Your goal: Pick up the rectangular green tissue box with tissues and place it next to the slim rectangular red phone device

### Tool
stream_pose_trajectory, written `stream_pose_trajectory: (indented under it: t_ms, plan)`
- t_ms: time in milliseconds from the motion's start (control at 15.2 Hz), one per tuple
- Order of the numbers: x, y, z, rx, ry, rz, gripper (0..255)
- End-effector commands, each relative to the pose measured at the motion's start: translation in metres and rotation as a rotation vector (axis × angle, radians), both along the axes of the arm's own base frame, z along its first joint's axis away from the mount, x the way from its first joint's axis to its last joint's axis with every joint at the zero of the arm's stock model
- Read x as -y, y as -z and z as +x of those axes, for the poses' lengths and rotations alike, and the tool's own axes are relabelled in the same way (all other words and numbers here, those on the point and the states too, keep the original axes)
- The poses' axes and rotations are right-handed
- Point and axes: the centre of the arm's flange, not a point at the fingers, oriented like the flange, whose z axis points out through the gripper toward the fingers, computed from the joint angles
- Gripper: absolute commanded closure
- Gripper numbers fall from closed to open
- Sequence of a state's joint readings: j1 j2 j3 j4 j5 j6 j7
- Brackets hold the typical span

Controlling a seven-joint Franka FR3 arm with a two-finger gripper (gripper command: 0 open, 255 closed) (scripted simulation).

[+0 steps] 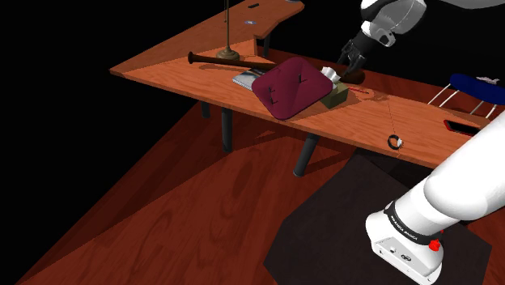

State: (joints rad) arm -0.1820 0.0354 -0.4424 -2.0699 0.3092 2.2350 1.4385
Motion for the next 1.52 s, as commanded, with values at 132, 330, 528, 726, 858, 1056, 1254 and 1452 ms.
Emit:
stream_pose_trajectory:
  t_ms: [132, 330, 528, 726, 858, 1056, 1254, 1452]
  plan:
    - [-0.002, 0.02, 0.0, -0.052, 0.14, 0.093, 0]
    - [-0.004, 0.035, 0.003, -0.052, 0.14, 0.093, 0]
    - [-0.006, 0.043, 0.005, -0.052, 0.14, 0.093, 0]
    - [-0.006, 0.043, 0.005, -0.052, 0.14, 0.093, 0]
    - [-0.006, 0.043, 0.005, -0.052, 0.14, 0.093, 0]
    - [-0.006, 0.043, 0.005, -0.052, 0.14, 0.093, 255]
    - [-0.006, 0.043, 0.005, -0.052, 0.14, 0.093, 255]
    - [-0.006, 0.043, 0.005, -0.052, 0.14, 0.093, 255]
